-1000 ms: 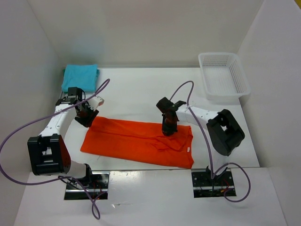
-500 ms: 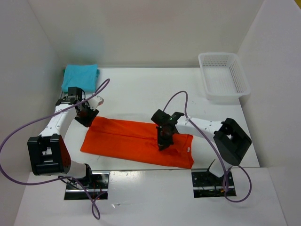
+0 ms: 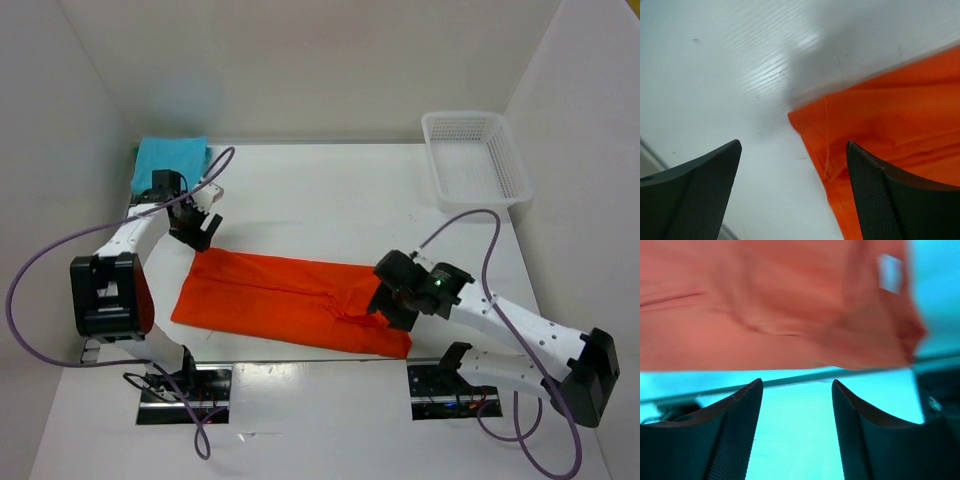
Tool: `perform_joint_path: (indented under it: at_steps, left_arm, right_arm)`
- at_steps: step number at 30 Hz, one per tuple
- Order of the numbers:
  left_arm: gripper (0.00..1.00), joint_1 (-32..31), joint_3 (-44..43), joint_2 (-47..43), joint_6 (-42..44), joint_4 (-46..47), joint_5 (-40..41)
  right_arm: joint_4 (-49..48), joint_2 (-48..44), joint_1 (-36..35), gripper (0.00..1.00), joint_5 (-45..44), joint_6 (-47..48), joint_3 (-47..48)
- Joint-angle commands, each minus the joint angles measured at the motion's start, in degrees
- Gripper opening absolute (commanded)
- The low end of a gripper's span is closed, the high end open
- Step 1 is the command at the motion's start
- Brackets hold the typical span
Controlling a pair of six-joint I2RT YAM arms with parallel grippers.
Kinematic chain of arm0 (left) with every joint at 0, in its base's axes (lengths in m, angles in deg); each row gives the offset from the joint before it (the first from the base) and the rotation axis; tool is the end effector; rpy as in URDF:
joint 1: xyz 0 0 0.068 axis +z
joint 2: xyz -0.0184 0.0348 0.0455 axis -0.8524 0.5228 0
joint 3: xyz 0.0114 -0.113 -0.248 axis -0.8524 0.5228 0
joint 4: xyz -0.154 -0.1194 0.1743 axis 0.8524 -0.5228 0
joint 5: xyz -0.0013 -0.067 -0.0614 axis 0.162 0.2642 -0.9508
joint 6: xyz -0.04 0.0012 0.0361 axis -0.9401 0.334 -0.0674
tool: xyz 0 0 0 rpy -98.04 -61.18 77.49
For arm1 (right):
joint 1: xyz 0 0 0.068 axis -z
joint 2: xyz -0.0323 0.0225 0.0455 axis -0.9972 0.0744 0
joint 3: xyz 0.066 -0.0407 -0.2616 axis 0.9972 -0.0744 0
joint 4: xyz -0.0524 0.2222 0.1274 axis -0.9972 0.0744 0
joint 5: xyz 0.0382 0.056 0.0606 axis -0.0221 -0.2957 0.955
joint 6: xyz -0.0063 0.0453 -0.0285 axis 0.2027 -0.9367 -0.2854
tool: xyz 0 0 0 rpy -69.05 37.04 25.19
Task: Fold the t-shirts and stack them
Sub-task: Fold the other side of the tshirt into a rectangle, then rotate the tshirt 90 degrees
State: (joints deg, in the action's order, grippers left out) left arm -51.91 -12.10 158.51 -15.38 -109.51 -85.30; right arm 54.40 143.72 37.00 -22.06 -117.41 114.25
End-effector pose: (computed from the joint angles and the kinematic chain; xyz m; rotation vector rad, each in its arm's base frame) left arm 0.3181 0.0318 0.2405 0.5895 2.4989 0.0702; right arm 0.1281 0.1399 0.2489 0.5786 2.7527 0.4264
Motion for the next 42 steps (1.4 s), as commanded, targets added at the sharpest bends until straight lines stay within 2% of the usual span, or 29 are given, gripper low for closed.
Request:
perform_joint_path:
  at_steps: [1, 4, 8, 10, 12, 14, 15, 17, 22, 25, 27, 29, 32, 36, 38, 42]
  left_arm:
    - [0.92, -0.3, -0.7, 5.8, -2.4, 4.3, -2.2]
    - [0.95, -0.3, -1.3, 8.8, -1.9, 6.9, -1.6]
    - [0.93, -1.0, -2.8, 12.0, 1.7, 6.4, 0.4]
    - [0.9, -1.0, 0.0, 12.6, 2.2, 8.2, 2.8]
    - [0.84, -1.0, 1.8, 12.6, 3.1, 8.8, 3.5]
    - [0.78, -1.0, 3.0, 12.6, 3.1, 9.5, 3.6]
    - [0.71, -1.0, 3.0, 12.6, 3.1, 9.5, 3.6]
    - [0.66, -1.0, 3.0, 14.0, 2.4, 9.5, 2.2]
    - [0.59, -0.5, 2.4, 16.5, 1.3, 9.5, -1.2]
    - [0.5, -0.5, 1.7, 17.7, 1.3, 9.5, -1.2]
    - [0.41, 0.1, 1.7, 17.7, 0.8, 9.5, -0.6]
    - [0.33, 1.5, 1.7, 17.7, 0.8, 9.5, -0.6]
    - [0.26, 3.1, 2.3, 17.7, 0.8, 8.9, -2.1]
    - [0.26, 5.9, 2.3, 17.7, 0.8, 8.3, -2.6]
    - [0.26, 7.0, 2.3, 17.7, 1.5, 8.3, -2.6]
    - [0.26, 7.6, 1.8, 18.3, 2.9, 8.3, -1.7]
  right_arm:
    - [8.6, -3.6, -1.1, 0.63, -5.1, -14.7, -4.8]
    - [9.1, -4.8, -0.6, 0.71, -2.7, -17.1, -5.4]
    - [12.6, -5.1, -2.4, 0.72, 4.2, -20.1, -8.7]
    - [12.6, -7.2, -5.9, 0.74, 7.9, -27.5, -11.4]
    - [11.6, -12.8, -5.9, 0.77, 10.6, -31.7, -16.0]
    - [12.3, -16.4, -5.9, 0.77, 8.1, -36.4, -16.1]
    - [13.1, -18.0, -5.9, 0.77, 7.5, -39.1, -16.1]
    - [13.7, -17.1, -5.4, 0.77, 6.8, -39.8, -16.1]
    - [12.6, -0.4, 0.6, 0.77, 7.3, -30.3, -14.0]
    - [12.1, 8.7, 0.6, 0.77, 7.3, -25.6, -11.7]
    - [12.1, 14.0, 0.6, 0.77, 7.3, -24.3, -11.0]
    - [12.1, 16.4, 0.6, 0.77, 7.3, -22.2, -10.3]
    - [9.9, 20.7, 0.6, 0.73, 6.7, -17.6, -7.4]
    - [13.3, 27.3, -0.9, 0.66, -3.6, -14.5, 6.8]
    - [9.9, 28.8, 2.0, 0.62, -3.0, -12.1, 6.8]
    - [7.5, 25.7, 4.2, 0.62, 1.4, -13.4, -1.1]
